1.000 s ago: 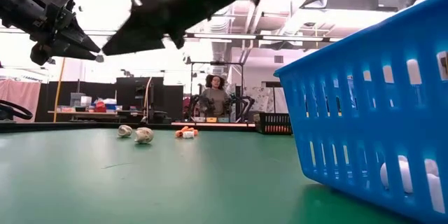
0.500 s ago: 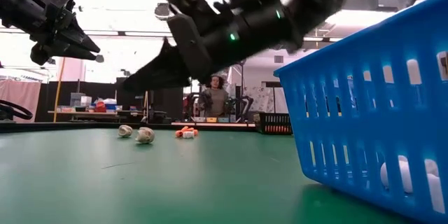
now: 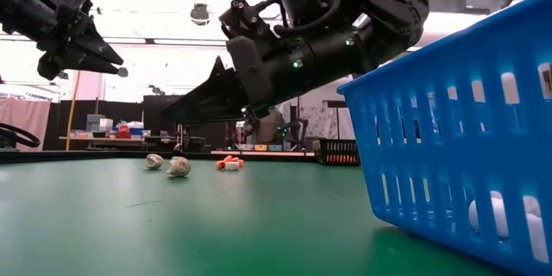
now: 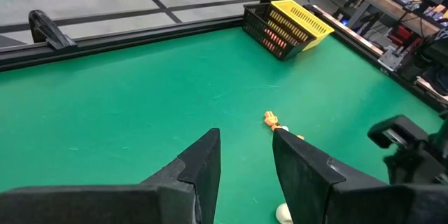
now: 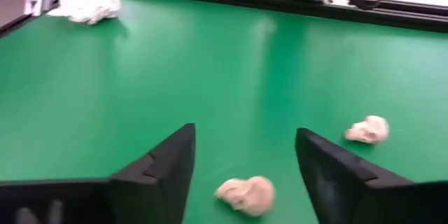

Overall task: Sort Halloween decoration
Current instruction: Put the white skull toy into the bottom black basket

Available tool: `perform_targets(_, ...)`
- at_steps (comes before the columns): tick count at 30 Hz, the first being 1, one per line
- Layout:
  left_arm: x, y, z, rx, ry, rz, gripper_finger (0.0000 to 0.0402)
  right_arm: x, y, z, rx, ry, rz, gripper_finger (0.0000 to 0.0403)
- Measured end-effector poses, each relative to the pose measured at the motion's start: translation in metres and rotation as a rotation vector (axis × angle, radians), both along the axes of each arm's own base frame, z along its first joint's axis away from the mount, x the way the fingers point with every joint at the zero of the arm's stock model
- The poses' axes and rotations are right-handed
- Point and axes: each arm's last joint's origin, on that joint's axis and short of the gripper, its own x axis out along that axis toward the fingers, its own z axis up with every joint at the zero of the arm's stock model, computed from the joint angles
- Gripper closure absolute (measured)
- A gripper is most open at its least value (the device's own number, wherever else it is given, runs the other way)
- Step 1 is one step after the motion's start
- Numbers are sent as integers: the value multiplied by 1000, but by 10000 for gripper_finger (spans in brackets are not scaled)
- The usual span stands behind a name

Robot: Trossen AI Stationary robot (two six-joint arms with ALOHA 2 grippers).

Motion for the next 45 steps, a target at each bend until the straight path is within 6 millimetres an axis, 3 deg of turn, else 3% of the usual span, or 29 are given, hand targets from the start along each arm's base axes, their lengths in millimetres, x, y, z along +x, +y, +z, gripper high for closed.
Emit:
perform_targets(3,0,0,0,0,-1,1,281,1,-5,0,0,1,-13,135)
perform_targets(11,0,0,0,1,0,3,281,1,-7,-1,-4,8,-14,133)
perform_targets(31,0,0,0,6,6,13,281,19,-10,-54,97,103,-56,134)
perform_targets(35,0,0,0,7,6,15,281,18,-13,-57,112,133,-70,160)
perform_targets(45,0,0,0,7,7,17,281,17,-13,-59,128,151,-81,267)
